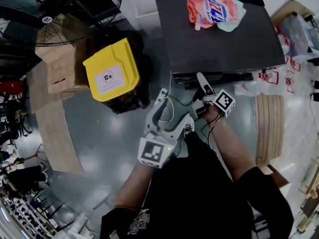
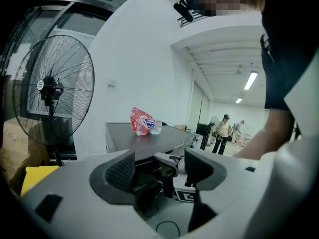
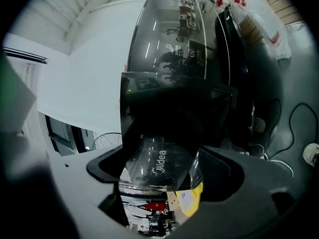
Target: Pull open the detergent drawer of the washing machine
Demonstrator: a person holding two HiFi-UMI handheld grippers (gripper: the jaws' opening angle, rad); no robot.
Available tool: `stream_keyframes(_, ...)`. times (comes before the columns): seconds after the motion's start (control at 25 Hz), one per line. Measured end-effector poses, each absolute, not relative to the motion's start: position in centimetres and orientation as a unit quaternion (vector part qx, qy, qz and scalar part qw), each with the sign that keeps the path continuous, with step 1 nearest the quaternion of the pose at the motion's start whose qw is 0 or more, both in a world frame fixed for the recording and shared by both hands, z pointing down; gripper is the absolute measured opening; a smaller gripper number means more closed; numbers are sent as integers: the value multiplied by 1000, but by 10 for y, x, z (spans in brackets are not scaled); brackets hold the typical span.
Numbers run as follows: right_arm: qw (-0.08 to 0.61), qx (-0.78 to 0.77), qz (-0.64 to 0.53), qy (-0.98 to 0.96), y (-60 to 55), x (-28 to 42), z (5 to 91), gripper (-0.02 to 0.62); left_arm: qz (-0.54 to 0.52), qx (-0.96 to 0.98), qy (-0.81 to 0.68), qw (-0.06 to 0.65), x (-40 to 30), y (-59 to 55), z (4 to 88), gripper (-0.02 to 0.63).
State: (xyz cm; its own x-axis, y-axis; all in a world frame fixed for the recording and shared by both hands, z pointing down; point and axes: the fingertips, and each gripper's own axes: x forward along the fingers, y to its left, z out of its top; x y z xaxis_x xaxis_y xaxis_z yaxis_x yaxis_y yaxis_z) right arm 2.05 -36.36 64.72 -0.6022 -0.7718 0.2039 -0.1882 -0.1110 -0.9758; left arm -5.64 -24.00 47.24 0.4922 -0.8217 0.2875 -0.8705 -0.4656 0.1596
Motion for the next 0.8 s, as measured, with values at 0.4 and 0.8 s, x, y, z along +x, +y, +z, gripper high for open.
stream_keyframes(0.4, 234, -385, -631, 632, -365, 22, 648, 456, 86, 855, -491, 144, -55, -242, 473, 284)
stream_keyframes(0.8, 234, -391, -635, 624, -352, 24, 649, 448, 86, 865, -472, 146, -50, -240, 472, 284)
